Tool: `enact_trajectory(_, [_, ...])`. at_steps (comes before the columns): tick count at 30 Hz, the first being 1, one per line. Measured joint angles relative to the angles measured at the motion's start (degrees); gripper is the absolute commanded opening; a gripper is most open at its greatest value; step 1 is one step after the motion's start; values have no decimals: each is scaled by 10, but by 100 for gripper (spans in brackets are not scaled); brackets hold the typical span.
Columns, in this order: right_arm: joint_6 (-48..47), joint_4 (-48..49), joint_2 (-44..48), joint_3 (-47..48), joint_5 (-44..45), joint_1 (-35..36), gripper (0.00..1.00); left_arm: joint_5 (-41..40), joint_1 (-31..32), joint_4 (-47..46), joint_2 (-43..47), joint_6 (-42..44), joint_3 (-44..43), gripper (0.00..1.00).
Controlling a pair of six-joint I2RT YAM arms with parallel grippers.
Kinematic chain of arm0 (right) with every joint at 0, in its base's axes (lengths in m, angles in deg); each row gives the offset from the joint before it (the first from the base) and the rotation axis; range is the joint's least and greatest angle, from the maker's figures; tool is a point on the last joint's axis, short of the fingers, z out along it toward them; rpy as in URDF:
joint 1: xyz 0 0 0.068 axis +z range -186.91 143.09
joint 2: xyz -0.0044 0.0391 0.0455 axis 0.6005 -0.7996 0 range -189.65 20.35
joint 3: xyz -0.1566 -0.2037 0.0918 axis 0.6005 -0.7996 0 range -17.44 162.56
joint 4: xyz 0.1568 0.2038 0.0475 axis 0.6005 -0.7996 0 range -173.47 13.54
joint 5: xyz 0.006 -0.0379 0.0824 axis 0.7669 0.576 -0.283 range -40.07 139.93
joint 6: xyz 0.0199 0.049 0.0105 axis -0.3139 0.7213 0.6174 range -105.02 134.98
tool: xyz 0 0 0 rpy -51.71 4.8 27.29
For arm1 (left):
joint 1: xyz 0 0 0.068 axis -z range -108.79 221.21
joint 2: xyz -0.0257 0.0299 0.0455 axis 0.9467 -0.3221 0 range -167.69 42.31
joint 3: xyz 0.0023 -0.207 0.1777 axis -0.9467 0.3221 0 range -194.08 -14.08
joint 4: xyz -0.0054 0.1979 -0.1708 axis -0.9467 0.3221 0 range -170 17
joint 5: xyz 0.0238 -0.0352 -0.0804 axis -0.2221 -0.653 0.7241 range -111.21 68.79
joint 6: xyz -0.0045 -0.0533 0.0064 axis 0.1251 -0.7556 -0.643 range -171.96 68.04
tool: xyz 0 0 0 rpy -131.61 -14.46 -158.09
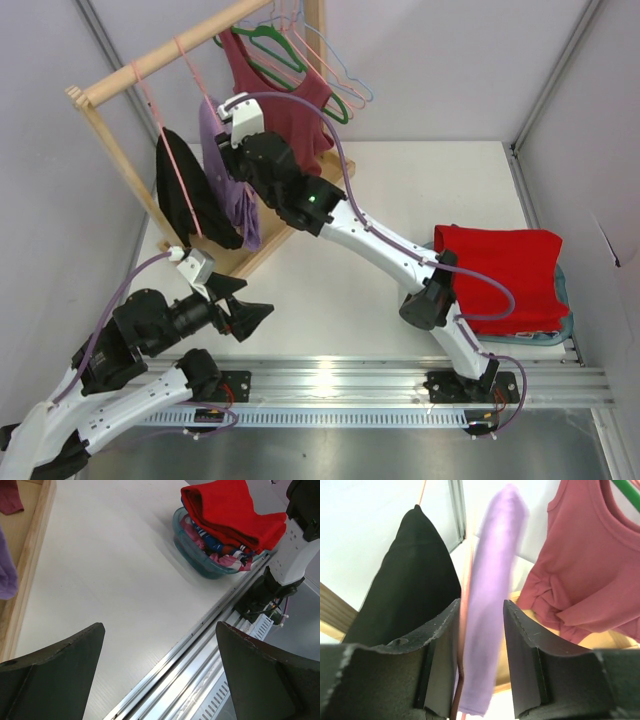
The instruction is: Remove the trousers from the hanger
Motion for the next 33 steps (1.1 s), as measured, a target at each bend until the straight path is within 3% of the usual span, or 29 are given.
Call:
enact_trajectory(2, [-1,2,0,0,2,2,23,0,0,0,0,0,0,99])
enact_trajectory(6, [-1,3,0,0,2,2,21,0,0,0,0,0,0,100])
enact_trajectory(11, [3,-2,0,0,7,2,25,0,0,0,0,0,0,100])
enact_trajectory(15, [5,-10,0,0,9,2,38,0,0,0,0,0,0,99])
enact_trajectory(26, [12,-10,1,-9,9,2,40,0,0,0,8,0,0,100])
enact_trajectory(28, [14,-10,2,-14,9,2,35,0,0,0,10,0,0,100])
enact_trajectory(30, [14,-10,4,-21,9,1,17,0,0,0,10,0,0,99])
enact_trajectory(33, [14,-8,5,-26,5,2,0,0,0,0,10,0,0,99])
